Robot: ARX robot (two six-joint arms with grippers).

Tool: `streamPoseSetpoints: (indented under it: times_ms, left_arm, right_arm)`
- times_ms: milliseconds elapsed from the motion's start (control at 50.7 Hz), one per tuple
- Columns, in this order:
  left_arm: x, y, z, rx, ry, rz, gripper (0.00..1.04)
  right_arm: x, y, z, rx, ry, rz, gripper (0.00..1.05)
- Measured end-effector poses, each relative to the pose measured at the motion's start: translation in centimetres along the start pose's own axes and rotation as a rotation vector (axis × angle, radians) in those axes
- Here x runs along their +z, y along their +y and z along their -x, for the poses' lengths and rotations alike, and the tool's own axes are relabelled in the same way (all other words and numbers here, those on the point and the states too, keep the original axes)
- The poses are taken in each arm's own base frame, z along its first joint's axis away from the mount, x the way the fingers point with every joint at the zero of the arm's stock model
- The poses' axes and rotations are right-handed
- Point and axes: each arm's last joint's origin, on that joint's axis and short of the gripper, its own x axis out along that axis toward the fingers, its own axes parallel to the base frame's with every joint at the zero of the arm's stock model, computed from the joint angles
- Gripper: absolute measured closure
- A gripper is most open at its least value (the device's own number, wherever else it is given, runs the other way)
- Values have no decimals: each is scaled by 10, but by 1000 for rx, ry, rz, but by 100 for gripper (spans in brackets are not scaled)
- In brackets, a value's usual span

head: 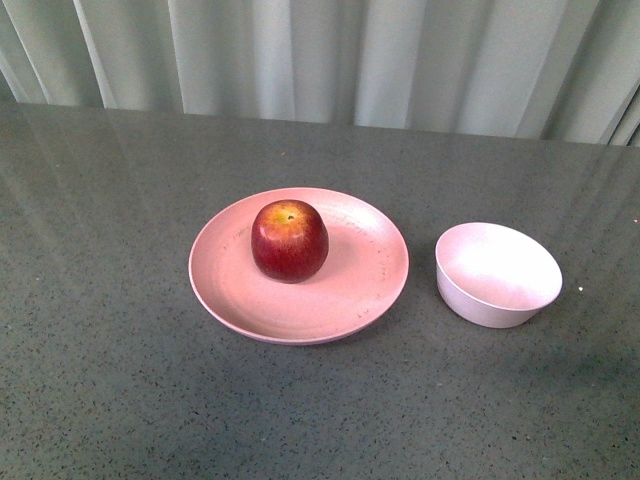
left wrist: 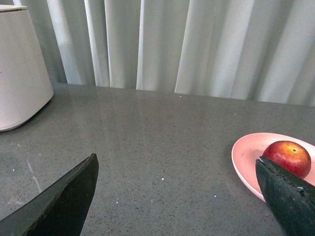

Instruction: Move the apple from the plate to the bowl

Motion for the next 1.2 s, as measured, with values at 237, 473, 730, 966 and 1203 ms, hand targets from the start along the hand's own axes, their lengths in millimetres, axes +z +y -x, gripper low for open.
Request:
streamPoseSetpoints:
  times_ms: [237, 473, 730, 966, 1203]
  left_arm:
    - [0, 0, 0, 0, 0, 0, 9]
    - [0, 0, 0, 0, 0, 0, 9]
    - [0, 0, 0, 0, 0, 0, 9]
    - [0, 0, 0, 0, 0, 0, 9]
    - [0, 0, 0, 0, 0, 0, 9]
  right_arm:
    - [5, 0, 12, 0, -18, 0, 103]
    - [8, 0, 21, 0, -25, 0, 103]
    - [8, 0, 28, 0, -28, 0, 103]
    - [8, 0, 32, 0, -28, 0, 103]
    - [8, 0, 38, 0, -27, 0, 103]
